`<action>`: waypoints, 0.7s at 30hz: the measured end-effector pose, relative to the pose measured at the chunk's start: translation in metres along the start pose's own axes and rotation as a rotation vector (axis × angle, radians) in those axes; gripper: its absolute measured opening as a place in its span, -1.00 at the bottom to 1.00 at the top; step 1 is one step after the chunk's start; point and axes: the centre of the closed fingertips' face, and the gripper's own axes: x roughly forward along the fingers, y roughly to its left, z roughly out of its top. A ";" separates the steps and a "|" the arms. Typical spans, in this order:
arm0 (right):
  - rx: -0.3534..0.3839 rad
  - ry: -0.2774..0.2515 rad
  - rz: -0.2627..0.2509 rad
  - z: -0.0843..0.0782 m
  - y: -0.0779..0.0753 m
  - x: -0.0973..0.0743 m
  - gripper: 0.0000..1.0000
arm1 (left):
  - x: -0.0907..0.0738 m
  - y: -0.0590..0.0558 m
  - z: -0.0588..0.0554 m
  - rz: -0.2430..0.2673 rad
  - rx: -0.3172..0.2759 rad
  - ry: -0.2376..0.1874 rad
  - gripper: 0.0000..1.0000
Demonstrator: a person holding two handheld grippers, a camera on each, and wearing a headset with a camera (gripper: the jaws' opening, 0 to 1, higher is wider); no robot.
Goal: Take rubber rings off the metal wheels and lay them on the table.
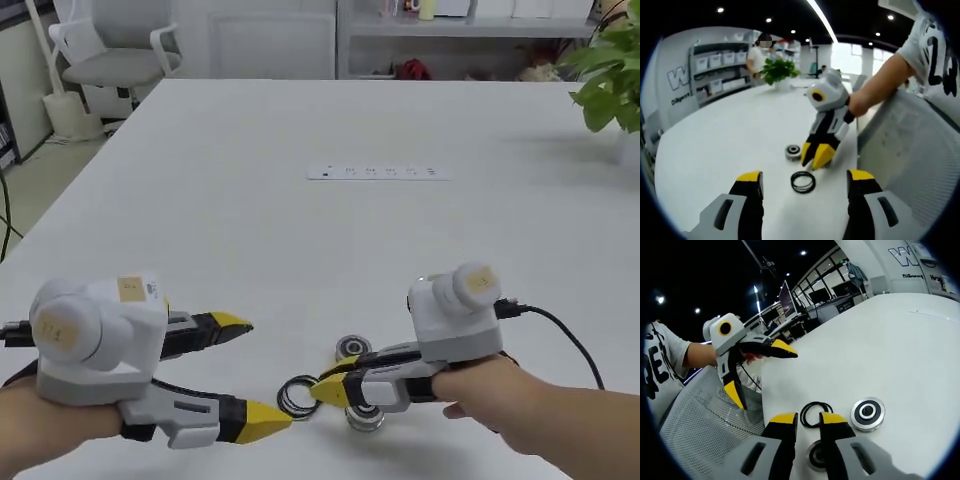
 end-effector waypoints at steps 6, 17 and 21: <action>-0.016 -0.024 -0.001 0.010 0.001 -0.009 -0.56 | -0.002 0.001 0.000 -0.002 -0.005 -0.001 0.37; -0.099 -0.059 -0.025 0.029 0.001 -0.027 -0.30 | -0.005 0.001 0.002 -0.002 -0.009 -0.004 0.37; -0.130 -0.067 -0.032 0.033 0.002 -0.036 -0.22 | -0.006 0.003 0.003 0.002 -0.009 -0.006 0.38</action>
